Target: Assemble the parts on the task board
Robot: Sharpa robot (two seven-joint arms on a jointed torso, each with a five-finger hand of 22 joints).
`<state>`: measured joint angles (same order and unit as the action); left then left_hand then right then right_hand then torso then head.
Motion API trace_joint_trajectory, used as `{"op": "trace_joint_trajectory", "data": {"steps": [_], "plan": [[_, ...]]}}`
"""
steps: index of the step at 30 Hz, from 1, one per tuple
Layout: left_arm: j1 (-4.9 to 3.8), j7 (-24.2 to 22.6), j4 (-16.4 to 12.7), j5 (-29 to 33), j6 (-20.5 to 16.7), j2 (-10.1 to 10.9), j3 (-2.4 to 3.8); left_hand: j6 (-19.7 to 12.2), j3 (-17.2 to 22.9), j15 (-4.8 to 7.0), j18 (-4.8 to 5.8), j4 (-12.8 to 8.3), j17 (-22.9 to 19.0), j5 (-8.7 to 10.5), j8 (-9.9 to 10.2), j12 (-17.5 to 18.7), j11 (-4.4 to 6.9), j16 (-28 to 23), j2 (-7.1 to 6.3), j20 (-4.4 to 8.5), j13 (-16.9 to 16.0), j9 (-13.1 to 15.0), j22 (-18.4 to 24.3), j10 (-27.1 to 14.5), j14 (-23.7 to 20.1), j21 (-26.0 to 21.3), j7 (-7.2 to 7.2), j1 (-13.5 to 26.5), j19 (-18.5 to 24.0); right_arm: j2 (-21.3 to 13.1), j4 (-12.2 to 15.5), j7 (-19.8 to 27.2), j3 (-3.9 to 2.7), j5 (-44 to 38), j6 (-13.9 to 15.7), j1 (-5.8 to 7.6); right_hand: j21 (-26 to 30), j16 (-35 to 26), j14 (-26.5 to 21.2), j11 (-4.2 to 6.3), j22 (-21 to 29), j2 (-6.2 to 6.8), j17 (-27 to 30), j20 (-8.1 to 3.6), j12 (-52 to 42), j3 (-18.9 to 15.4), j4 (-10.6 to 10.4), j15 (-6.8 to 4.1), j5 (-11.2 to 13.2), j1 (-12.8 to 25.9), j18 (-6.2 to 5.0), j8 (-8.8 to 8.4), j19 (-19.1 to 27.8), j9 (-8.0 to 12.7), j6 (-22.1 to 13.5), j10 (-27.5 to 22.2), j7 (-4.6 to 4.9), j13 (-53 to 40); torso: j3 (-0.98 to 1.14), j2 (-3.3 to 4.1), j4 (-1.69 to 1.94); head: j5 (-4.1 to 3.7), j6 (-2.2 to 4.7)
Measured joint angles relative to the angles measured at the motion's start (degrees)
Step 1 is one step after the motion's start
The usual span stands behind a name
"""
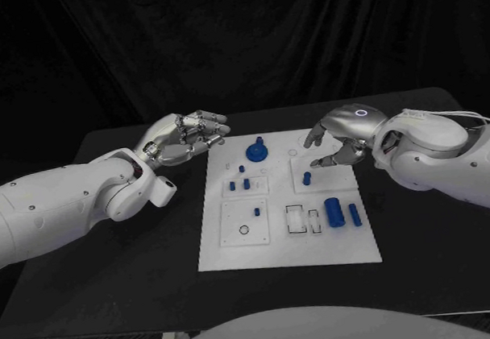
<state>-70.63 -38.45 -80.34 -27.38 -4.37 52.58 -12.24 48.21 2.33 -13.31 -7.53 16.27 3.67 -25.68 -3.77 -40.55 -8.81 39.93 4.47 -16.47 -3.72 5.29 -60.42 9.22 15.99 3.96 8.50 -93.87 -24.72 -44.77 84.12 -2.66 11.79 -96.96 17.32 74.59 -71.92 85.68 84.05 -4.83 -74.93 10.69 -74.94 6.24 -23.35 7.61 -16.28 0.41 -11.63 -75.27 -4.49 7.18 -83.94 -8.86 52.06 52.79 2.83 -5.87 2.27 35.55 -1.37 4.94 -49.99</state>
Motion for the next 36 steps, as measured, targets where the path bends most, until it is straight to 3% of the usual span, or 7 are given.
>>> {"op": "trace_joint_trajectory", "data": {"steps": [2,10,20,24,30,32,36], "plan": [[0.00,0.0,0.0,0.0,0.0,0.0,0.00,0.0,0.0,0.00,0.00,0.0,0.0,0.00,0.0,0.0,0.00,0.0,0.00,0.00,0.0,0.0,0.0,0.0,0.0,0.0,0.00,0.0,0.0,0.7,-0.7,0.1,0.00,-0.1,-0.8,-0.64,0.1,0.0,0.0,0.03,0.0,0.16,0.0,0.00,0.0,0.0,0.0,0.00,0.6,-0.2,-0.01,-0.81,0.0,0.1,-1.0,0.1,0.97,-0.1,0.00,-0.01,0.00,-0.03,0.00],[0.00,-0.1,0.1,0.0,0.0,0.0,0.00,0.0,0.0,0.00,0.00,0.0,0.0,-0.24,0.0,0.0,0.00,0.0,0.23,0.00,0.0,0.0,0.0,0.0,0.0,0.0,0.00,-0.2,0.0,2.4,-2.2,0.8,0.02,-0.2,-3.0,-2.21,0.6,-0.2,0.0,0.03,0.0,0.17,0.0,0.00,0.2,-0.2,-0.2,0.00,1.8,-0.1,0.00,-0.82,0.0,0.1,-1.0,0.1,0.98,-0.1,0.00,-0.02,-0.01,-0.36,0.00],[0.04,0.0,0.3,0.0,0.1,-0.1,0.00,0.0,0.0,0.00,0.01,0.0,0.0,-0.24,0.0,0.0,0.00,0.0,0.23,0.00,0.0,0.0,0.0,0.0,0.0,0.0,0.00,-0.2,0.0,3.6,-2.8,1.8,0.01,-0.3,-5.1,-2.80,1.2,-0.5,-0.2,0.03,0.0,0.01,0.0,0.00,0.2,-0.2,-0.2,-0.21,1.0,-1.2,0.00,-0.82,0.0,-0.1,-1.0,0.1,0.98,-0.5,0.00,-0.02,-0.03,-0.32,0.00],[0.06,0.0,0.3,0.0,0.1,-0.1,0.00,0.0,0.1,0.00,0.00,-0.1,0.0,-0.23,0.0,-0.2,0.00,0.0,0.23,0.00,0.0,0.0,0.0,0.0,0.0,0.0,0.00,-0.2,0.0,3.9,-2.9,2.0,0.00,-0.3,-5.9,-2.89,1.6,-0.7,0.0,0.24,0.0,-0.48,0.0,-0.22,0.2,0.5,0.5,-0.42,-2.2,-2.9,0.00,0.05,-0.2,-0.7,0.1,0.4,1.19,-1.1,0.00,-0.02,-0.03,-0.24,0.00],[0.11,0.1,0.4,0.0,0.2,-0.2,0.00,0.0,0.2,0.00,0.00,-0.2,0.0,-0.67,0.0,-0.2,0.00,0.0,0.00,0.00,0.0,0.0,0.0,0.0,0.0,0.0,0.00,-0.5,0.0,4.3,-3.2,2.6,0.00,-0.3,-6.7,-3.27,2.1,-1.0,0.0,0.58,0.0,-1.36,0.0,-0.41,-0.3,3.4,3.3,-0.42,-12.7,-6.9,0.00,2.58,0.0,-3.0,3.5,2.5,1.01,-2.4,-0.01,-0.03,-0.03,-0.21,0.00],[0.12,0.1,0.5,0.0,0.3,-0.2,0.00,0.0,0.2,0.00,0.00,-0.2,0.0,-0.67,0.0,-0.2,0.00,0.0,0.00,0.00,0.0,0.0,0.0,0.0,0.0,0.0,0.00,-0.5,0.0,4.4,-3.3,2.8,0.00,-0.3,-6.8,-3.42,2.4,-1.0,-0.2,0.67,0.0,-1.25,0.0,-0.62,-0.3,4.4,3.7,-0.58,-14.6,-7.5,0.00,3.20,0.2,-3.6,3.8,3.1,1.14,-2.6,-0.01,-0.03,-0.03,-0.19,0.00],[0.14,0.1,0.5,0.0,0.3,-0.3,0.00,0.0,0.3,0.00,0.00,-0.3,0.0,-0.67,0.0,-0.2,0.00,0.0,0.23,0.00,0.0,0.0,0.0,0.0,0.0,0.0,0.00,-0.7,0.0,4.5,-3.4,3.2,0.00,-0.4,-7.0,-3.63,2.4,-1.0,-0.2,0.89,0.0,-1.44,0.0,-0.62,-0.3,5.2,4.4,-0.58,-15.4,-7.8,0.00,3.56,0.2,-4.1,4.0,3.3,0.95,-2.7,-0.01,-0.02,-0.03,-0.07,0.00]]}}
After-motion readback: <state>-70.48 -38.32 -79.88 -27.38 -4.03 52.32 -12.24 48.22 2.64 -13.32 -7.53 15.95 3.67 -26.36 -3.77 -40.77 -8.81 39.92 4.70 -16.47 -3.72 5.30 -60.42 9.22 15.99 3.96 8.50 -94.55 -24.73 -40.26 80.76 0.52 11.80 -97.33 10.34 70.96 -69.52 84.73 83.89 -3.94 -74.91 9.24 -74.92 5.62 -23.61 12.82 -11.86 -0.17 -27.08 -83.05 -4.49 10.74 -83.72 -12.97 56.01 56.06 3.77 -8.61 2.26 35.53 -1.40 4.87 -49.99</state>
